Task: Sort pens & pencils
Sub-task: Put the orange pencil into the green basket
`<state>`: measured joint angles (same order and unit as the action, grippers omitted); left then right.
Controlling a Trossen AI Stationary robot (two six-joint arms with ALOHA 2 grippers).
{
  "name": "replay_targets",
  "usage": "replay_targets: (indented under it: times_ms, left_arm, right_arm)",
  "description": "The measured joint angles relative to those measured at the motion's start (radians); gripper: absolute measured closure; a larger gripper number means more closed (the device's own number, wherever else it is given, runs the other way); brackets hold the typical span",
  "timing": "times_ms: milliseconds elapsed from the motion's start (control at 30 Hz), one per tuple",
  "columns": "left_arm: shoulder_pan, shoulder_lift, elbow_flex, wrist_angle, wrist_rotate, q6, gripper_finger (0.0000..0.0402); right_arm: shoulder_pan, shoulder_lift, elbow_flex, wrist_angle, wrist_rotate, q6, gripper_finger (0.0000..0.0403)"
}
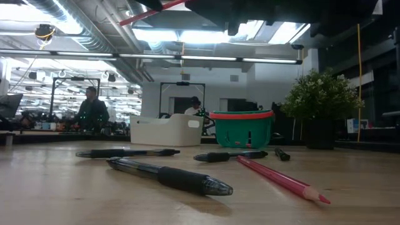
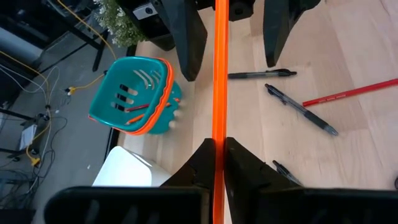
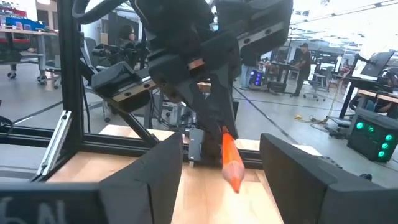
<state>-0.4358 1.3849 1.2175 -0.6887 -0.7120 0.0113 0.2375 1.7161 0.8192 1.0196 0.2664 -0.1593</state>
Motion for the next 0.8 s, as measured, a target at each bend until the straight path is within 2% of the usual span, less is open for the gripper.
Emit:
replay_targets:
  times_ms: [167,500,800]
  left_arm:
    - [0.0,0.0,0.0,0.011,0.008,0.0,0.0387]
    - [0.0,0.0,0.0,0.022,0.027,0.0,0.0387]
    - [0.0,0.0,0.0,0.032,0.065,-0.005,0.0387]
  right_arm:
    - [0.0,0.0,0.0,-0.009,0.0,0.017,0.0204]
    - [0.0,0.0,0.0,-0.008,-0.007,0.01,0.0297]
    - [0.001,0.0,0.0,-0.009,-0.008,-0.005,0.0364]
